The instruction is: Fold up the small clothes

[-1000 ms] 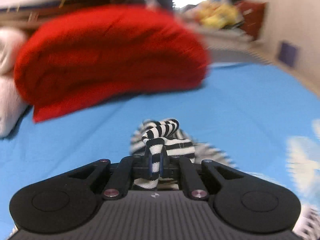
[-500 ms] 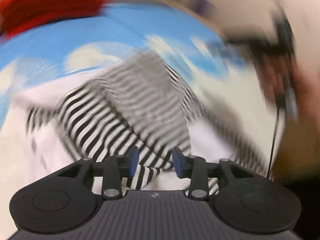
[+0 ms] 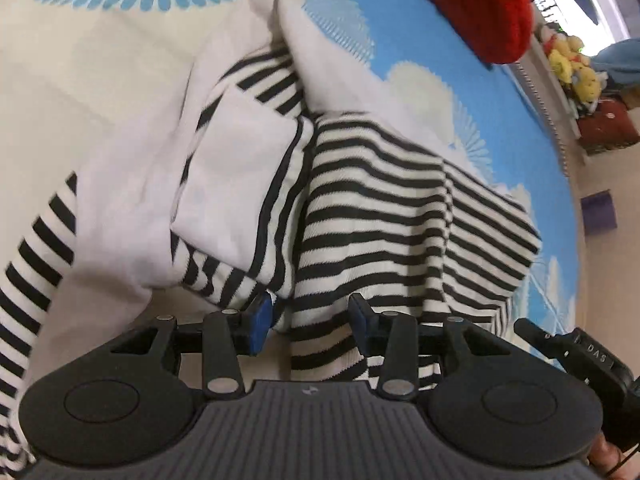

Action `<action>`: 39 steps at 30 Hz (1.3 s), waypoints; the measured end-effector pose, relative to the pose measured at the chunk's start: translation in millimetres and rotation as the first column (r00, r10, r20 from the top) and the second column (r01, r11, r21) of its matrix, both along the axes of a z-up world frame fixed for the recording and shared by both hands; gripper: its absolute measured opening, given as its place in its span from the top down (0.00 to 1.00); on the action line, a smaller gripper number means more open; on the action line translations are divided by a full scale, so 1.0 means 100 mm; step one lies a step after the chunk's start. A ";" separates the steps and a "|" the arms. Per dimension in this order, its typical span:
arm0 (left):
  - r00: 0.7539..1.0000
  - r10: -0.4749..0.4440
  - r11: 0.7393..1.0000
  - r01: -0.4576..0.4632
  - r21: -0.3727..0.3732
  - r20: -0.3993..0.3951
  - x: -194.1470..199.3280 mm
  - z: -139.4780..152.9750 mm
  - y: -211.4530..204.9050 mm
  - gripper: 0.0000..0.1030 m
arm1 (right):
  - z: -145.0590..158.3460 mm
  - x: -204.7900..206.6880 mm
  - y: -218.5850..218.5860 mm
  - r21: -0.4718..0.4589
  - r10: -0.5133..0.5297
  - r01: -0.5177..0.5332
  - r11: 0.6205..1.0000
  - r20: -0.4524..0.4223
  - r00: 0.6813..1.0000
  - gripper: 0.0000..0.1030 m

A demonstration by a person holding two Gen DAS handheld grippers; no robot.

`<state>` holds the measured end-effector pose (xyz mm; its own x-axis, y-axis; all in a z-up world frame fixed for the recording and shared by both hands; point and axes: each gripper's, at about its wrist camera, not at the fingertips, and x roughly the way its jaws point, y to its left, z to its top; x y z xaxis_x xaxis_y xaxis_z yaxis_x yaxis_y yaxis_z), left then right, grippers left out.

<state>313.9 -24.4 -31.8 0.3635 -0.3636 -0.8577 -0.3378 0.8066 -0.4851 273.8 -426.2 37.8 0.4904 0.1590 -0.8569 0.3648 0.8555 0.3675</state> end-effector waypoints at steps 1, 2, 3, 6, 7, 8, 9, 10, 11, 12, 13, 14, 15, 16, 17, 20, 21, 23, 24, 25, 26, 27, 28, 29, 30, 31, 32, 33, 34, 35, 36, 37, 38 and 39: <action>1.000 0.002 1.000 -0.002 0.003 0.001 0.02 0.00 -0.04 0.56 | -0.02 0.03 0.02 -0.012 0.000 0.000 1.000 -0.003 1.000 0.47; 1.000 0.008 1.000 -0.008 0.011 0.005 0.02 -0.01 -0.06 0.56 | -0.04 0.07 0.05 -0.031 -0.003 0.002 1.000 -0.007 1.000 0.47; 1.000 0.016 1.000 -0.016 0.022 0.010 0.03 -0.01 -0.09 0.56 | -0.06 0.09 0.07 -0.050 -0.009 0.008 0.999 -0.014 1.000 0.47; 1.000 0.002 0.999 -0.003 0.054 0.016 -0.02 0.03 -0.19 0.62 | -0.19 0.09 0.13 -0.091 -0.037 0.033 0.995 -0.043 0.998 0.47; 1.000 -0.010 0.998 0.009 0.058 0.019 -0.02 0.03 -0.21 0.69 | -0.25 0.08 0.15 -0.099 -0.038 0.032 0.995 -0.058 0.998 0.47; 0.999 -0.025 0.998 0.023 0.063 0.022 -0.02 0.04 -0.22 0.78 | -0.29 0.08 0.17 -0.110 -0.037 0.029 0.993 -0.066 0.997 0.47; 0.999 -0.032 0.997 0.030 0.069 0.029 -0.03 0.06 -0.21 0.82 | -0.31 0.07 0.20 -0.124 -0.032 0.023 0.992 -0.072 0.997 0.47; 0.999 -0.036 0.997 0.034 0.076 0.036 -0.03 0.07 -0.20 0.89 | -0.33 0.06 0.23 -0.145 -0.022 0.012 0.989 -0.073 0.997 0.48; 0.998 -0.043 0.995 0.038 0.087 0.048 -0.04 0.10 -0.18 0.92 | -0.34 0.05 0.26 -0.164 -0.011 -0.001 0.987 -0.069 0.998 0.52; 0.997 -0.049 0.994 0.043 0.099 0.061 -0.05 0.13 -0.17 0.93 | -0.33 0.04 0.29 -0.179 0.001 -0.012 0.984 -0.061 0.998 0.62; 0.996 -0.058 0.993 0.050 0.108 0.073 -0.04 0.14 -0.17 0.97 | -0.30 0.03 0.31 -0.185 0.012 -0.021 0.982 -0.051 0.999 0.69; 0.994 -0.066 0.992 0.055 0.116 0.087 -0.03 0.17 -0.17 0.98 | -0.28 0.03 0.32 -0.186 0.023 -0.030 0.982 -0.038 0.999 0.82; 0.992 -0.071 0.991 0.058 0.123 0.103 -0.03 0.21 -0.16 0.98 | -0.25 0.02 0.32 -0.184 0.034 -0.038 0.982 -0.027 0.999 0.94; 0.990 -0.075 0.990 0.059 0.128 0.122 -0.03 0.25 -0.16 0.98 | -0.21 0.02 0.32 -0.175 0.044 -0.046 0.983 -0.012 0.999 0.99; 0.986 -0.074 0.990 0.055 0.129 0.147 -0.03 0.31 -0.15 0.98 | -0.16 0.02 0.32 -0.167 0.050 -0.048 0.985 0.006 0.999 1.00; 0.967 -0.073 0.990 0.041 0.135 0.244 -0.02 0.51 -0.10 0.98 | 0.06 -0.03 0.30 -0.133 0.057 -0.043 0.990 0.104 0.993 1.00; 0.956 -0.069 0.990 0.032 0.134 0.286 -0.03 0.60 -0.08 0.98 | 0.14 -0.05 0.29 -0.123 0.051 -0.034 0.992 0.141 0.989 1.00; 0.930 -0.071 0.989 0.019 0.145 0.361 -0.05 0.76 -0.05 0.98 | 0.30 -0.11 0.25 -0.087 0.029 -0.011 0.996 0.216 0.976 1.00; 0.917 -0.069 0.988 0.008 0.154 0.393 -0.06 0.83 -0.03 0.98 | 0.35 -0.13 0.23 -0.065 0.016 0.000 0.998 0.241 0.970 1.00; 0.906 -0.063 0.987 -0.006 0.161 0.419 -0.08 0.88 0.00 0.98 | 0.39 -0.16 0.19 -0.042 -0.005 0.016 0.999 0.259 0.966 1.00; 0.901 -0.056 0.986 -0.017 0.163 0.430 -0.08 0.90 0.02 0.98 | 0.41 -0.18 0.16 -0.021 -0.024 0.031 0.999 0.264 0.964 1.00; 0.901 -0.043 0.987 -0.028 0.158 0.431 -0.09 0.91 0.07 0.98 | 0.41 -0.19 0.13 0.004 -0.045 0.045 0.999 0.260 0.965 1.00; 0.906 -0.025 0.989 -0.040 0.144 0.422 -0.09 0.90 0.12 0.98 | 0.37 -0.21 0.09 0.025 -0.067 0.062 0.998 0.247 0.967 1.00; 0.914 -0.009 0.991 -0.047 0.127 0.406 -0.09 0.87 0.16 0.98 | 0.33 -0.21 0.05 0.041 -0.090 0.083 0.996 0.222 0.971 1.00; 0.926 0.008 0.993 -0.051 0.103 0.377 -0.08 0.82 0.21 0.98 | 0.27 -0.21 0.02 0.046 -0.107 0.100 0.994 0.186 0.977 1.00; 0.942 0.016 0.996 -0.045 0.081 0.334 -0.06 0.76 0.24 0.98 | 0.18 -0.20 0.00 0.037 -0.118 0.114 0.993 0.129 0.985 1.00; 0.960 0.007 0.998 -0.026 0.064 0.280 -0.01 0.69 0.25 0.97 | 0.09 -0.19 -0.02 0.022 -0.125 0.123 0.992 0.076 0.989 1.00; 0.975 -0.017 0.998 0.005 0.057 0.220 0.03 0.60 0.25 0.97 | 0.01 -0.19 -0.03 0.009 -0.135 0.134 0.991 0.028 0.991 1.00; 0.987 -0.043 0.998 0.035 0.059 0.155 0.05 0.50 0.25 0.91 | -0.07 -0.19 -0.05 -0.004 -0.152 0.152 0.988 -0.020 0.988 1.00; 0.992 -0.049 0.997 0.041 0.067 0.118 0.06 0.43 0.27 0.89 | -0.13 -0.19 -0.07 -0.013 -0.164 0.164 0.986 -0.045 0.985 1.00; 0.994 -0.039 0.997 0.032 0.072 0.101 0.06 0.40 0.30 0.87 | -0.16 -0.20 -0.08 -0.022 -0.174 0.173 0.985 -0.060 0.983 1.00; 0.995 -0.021 0.997 0.014 0.070 0.098 0.04 0.39 0.35 0.83 | -0.17 -0.20 -0.09 -0.028 -0.181 0.180 0.983 -0.066 0.981 0.99; 0.995 -0.009 0.998 0.002 0.067 0.101 0.03 0.40 0.39 0.76 | -0.17 -0.20 -0.09 -0.029 -0.195 0.194 0.981 -0.062 0.979 0.97; 0.994 0.000 0.998 -0.007 0.065 0.107 0.03 0.42 0.43 0.72 | -0.16 -0.21 -0.10 -0.023 -0.211 0.210 0.978 -0.050 0.976 0.97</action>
<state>316.7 19.0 9.8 0.4560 -0.3066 -0.8355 -0.2898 0.8364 -0.4652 253.1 -436.5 22.3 0.4664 0.0419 -0.8836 0.5551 0.7639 0.3292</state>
